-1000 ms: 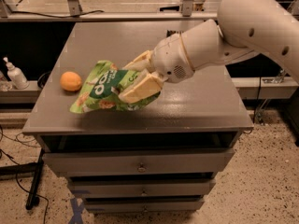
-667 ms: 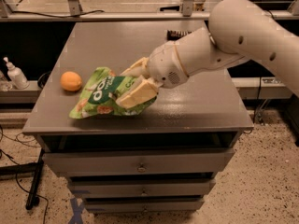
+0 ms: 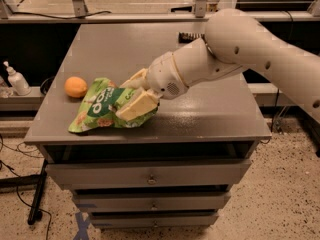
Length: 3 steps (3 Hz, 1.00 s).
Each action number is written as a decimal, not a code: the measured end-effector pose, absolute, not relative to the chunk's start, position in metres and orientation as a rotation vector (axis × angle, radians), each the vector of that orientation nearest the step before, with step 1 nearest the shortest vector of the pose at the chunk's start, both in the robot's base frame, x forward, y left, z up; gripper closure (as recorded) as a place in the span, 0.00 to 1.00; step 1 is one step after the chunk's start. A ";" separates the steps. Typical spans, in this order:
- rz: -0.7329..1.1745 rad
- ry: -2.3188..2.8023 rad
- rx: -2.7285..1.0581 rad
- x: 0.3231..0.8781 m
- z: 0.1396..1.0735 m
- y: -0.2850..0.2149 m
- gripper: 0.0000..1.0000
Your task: Move green rice chip bag near orange
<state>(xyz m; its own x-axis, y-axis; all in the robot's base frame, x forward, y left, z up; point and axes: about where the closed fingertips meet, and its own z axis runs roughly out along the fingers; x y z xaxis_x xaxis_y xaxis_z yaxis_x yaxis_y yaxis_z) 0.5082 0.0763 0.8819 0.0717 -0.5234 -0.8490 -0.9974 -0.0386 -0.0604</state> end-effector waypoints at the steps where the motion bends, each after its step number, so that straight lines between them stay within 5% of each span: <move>1: 0.868 1.555 -1.658 0.511 0.870 0.081 1.00; 2: 0.870 1.566 -1.659 0.515 0.865 0.083 1.00; 3: 0.870 1.566 -1.659 0.515 0.865 0.083 0.83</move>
Offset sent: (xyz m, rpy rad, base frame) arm 0.0180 0.0071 -0.0259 -0.0302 0.0395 -0.0158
